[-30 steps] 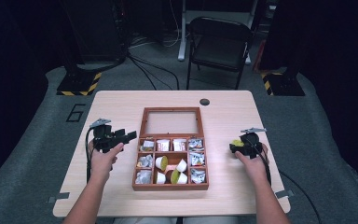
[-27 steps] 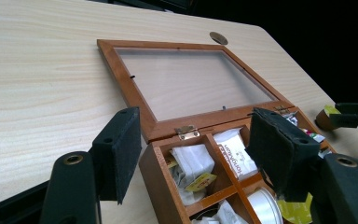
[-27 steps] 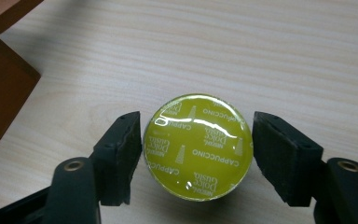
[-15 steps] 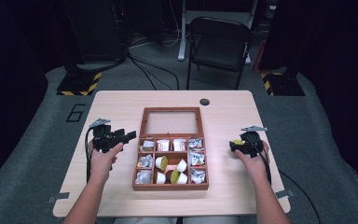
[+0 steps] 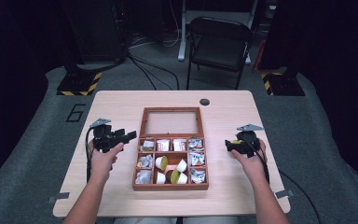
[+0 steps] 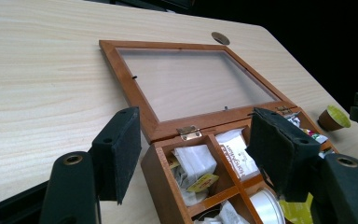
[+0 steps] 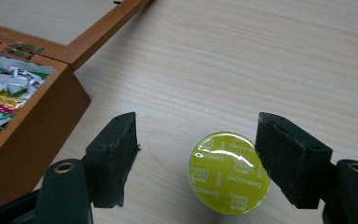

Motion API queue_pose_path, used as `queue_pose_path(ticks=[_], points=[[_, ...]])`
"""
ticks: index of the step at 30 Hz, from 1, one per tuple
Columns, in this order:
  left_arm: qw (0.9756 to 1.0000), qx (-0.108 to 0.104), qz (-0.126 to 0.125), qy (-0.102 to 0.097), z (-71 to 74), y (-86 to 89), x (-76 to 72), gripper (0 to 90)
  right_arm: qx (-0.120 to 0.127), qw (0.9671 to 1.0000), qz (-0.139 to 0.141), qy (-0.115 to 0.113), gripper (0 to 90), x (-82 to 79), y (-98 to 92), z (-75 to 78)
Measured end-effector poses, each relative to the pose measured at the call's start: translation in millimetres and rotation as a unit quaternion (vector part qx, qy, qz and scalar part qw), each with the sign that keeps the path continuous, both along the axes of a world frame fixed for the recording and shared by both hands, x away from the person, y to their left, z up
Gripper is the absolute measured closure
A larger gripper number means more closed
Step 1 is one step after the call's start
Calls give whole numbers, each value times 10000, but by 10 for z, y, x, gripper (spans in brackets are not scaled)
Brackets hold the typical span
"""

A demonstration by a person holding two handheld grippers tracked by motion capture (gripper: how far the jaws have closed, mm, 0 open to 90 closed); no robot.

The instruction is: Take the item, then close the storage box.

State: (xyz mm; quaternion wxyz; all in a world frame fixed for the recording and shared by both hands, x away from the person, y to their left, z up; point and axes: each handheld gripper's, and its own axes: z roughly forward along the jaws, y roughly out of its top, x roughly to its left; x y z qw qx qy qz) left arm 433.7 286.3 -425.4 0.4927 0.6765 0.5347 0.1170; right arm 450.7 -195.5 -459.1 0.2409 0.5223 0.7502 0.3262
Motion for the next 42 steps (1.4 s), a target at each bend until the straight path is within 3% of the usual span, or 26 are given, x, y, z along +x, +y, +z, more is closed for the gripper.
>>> queue_pose_path(ticks=[7, 8, 14, 19, 22, 27, 29, 32, 35, 42], points=[[9999, 98, -23, -13, 6, -58, 21, 321, 78, 9996, 253, -56, 314, -75, 45, 80], [9999, 158, -46, -6, -1, -93, 28, 317, 213, 9994, 251, -69, 320, -93, 64, 106], [9994, 332, -126, -4, -17, -182, 67, 308, 472, 9975, 510, -132, 318, -138, 128, 222], [9989, 428, -181, -52, 16, -250, 96, 312, 335, 9966, 738, -118, 303, -154, 220, 305], [9986, 509, -143, -78, 45, -282, 111, 305, 340, 9960, 825, -89, 300, -140, 256, 369], [9983, 518, -246, -121, 111, -303, 161, 315, 635, 9939, 903, 44, 307, -81, 320, 490], [9981, 536, -276, -120, 137, -313, 183, 324, 635, 9930, 997, 0, 316, -59, 356, 545], [9964, 754, -334, -175, 166, -326, 209, 360, 538, 9927, 1081, -14, 320, -26, 425, 611], [9956, 843, -365, -208, 181, -344, 237, 367, 511, 9924, 1122, -5, 341, 2, 487, 663], [9959, 826, -328, -156, 252, -347, 335, 357, 626, 9899, 1270, -90, 388, 76, 621, 780]])
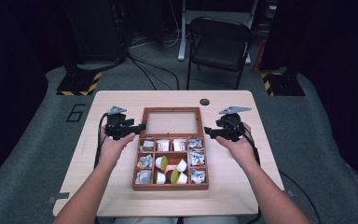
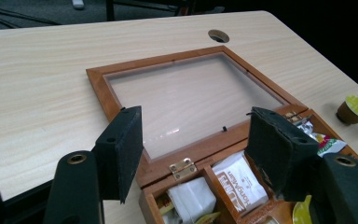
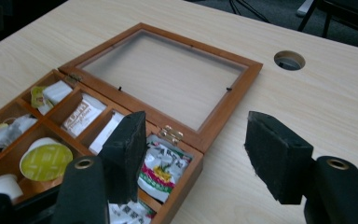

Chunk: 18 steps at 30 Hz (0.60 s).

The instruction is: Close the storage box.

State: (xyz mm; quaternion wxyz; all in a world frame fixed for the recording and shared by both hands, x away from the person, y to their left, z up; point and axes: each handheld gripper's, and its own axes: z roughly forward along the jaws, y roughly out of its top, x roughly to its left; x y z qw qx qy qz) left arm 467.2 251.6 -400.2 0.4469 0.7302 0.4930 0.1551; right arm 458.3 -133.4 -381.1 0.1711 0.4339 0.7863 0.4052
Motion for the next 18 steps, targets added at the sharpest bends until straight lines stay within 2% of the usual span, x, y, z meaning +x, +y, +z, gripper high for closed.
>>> queue_pose_path(ticks=[2, 4, 10, 13, 18], points=[[10000, -80, 50, -6, 12, 7, 34, 356, 58, 10000, -30, -10, 390, 26, 28, 22], [10000, -2, 19, -26, 19, 16, 62, 356, 80, 9999, -82, -30, 389, 57, 56, 37], [10000, -22, -56, 26, -13, 28, 147, 386, 172, 9997, -122, 77, 393, 168, 143, 41], [10000, -63, -75, 15, -30, 27, 173, 400, 138, 9998, -111, 74, 412, 231, 175, 19], [9998, -180, -45, 40, -97, 33, 256, 398, 184, 9996, -99, 210, 425, 351, 221, -74]])
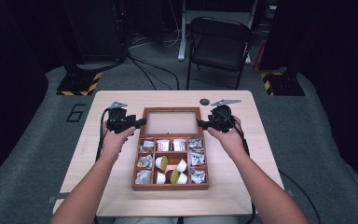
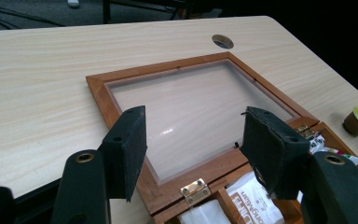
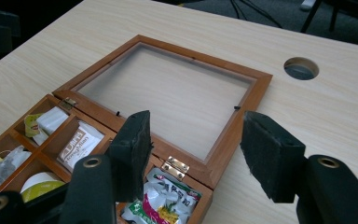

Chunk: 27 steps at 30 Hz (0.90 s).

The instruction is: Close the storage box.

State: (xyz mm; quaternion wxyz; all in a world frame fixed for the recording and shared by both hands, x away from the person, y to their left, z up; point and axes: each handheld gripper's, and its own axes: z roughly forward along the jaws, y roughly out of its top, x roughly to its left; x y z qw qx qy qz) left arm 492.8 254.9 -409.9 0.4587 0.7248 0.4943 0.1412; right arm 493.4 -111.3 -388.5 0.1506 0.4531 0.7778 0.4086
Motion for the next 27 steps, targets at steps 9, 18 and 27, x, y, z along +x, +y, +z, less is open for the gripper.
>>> queue_pose_path(ticks=[9, 18, 27], points=[[9997, -61, 90, 232, -158, -25, 157, 395, 228, 9995, -38, 201, 418, 164, 54, -141], [9993, 6, 173, 323, -259, -43, 237, 380, 184, 9994, -11, 307, 415, 280, 102, -298], [9986, -2, 277, 456, -327, 26, 306, 388, 149, 9990, 61, 414, 415, 375, 134, -418]])
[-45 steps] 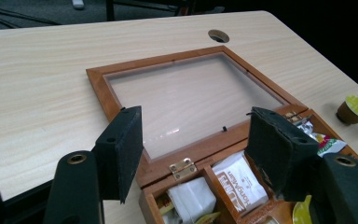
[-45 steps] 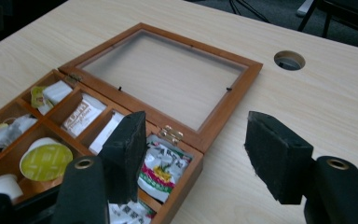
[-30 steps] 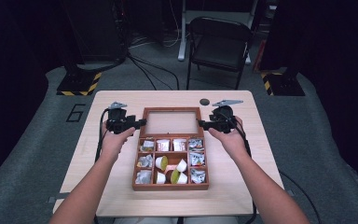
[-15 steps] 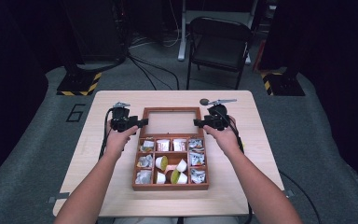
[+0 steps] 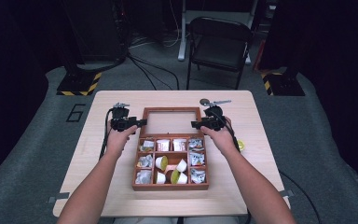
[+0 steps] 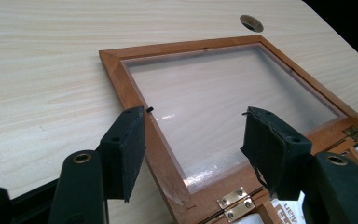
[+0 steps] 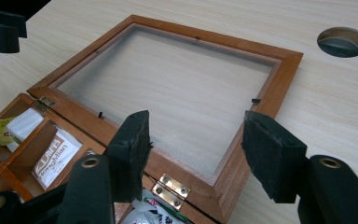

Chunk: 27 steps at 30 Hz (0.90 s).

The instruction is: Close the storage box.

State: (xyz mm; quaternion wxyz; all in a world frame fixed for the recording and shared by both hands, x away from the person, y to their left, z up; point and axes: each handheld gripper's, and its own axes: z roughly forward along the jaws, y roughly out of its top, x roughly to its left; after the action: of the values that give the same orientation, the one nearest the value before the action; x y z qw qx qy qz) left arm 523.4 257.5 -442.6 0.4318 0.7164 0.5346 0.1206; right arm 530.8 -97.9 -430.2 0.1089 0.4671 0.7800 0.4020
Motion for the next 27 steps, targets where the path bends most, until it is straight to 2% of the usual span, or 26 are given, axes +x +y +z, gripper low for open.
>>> queue_pose_path(ticks=[1, 8, 9, 11, 17, 19, 21, 27], points=[[10000, 0, 0, 0, 0, 0, 0, 389, 41, 9999, -53, 82, 415, 2, 6, -8], [10000, -43, 36, 63, -57, 13, 49, 388, 55, 9998, -99, 156, 416, 69, -18, -85], [9999, -32, 36, 149, -84, 12, 63, 388, 20, 9999, -95, 135, 416, 84, -30, -101], [9998, -4, 16, 203, -114, 9, 74, 388, 78, 9995, -169, 262, 416, 93, -37, -122], [9989, -175, 83, 436, -213, 10, 89, 386, 73, 9986, -235, 468, 401, 133, -87, -188], [9989, -172, 76, 441, -232, 19, 95, 382, 79, 9982, -259, 544, 395, 139, -95, -205], [9983, -188, 101, 536, -259, 26, 96, 376, 98, 9982, -249, 544, 394, 144, -94, -221], [9981, -214, 78, 579, -276, 19, 103, 373, 103, 9972, -287, 680, 375, 158, -82, -291]])
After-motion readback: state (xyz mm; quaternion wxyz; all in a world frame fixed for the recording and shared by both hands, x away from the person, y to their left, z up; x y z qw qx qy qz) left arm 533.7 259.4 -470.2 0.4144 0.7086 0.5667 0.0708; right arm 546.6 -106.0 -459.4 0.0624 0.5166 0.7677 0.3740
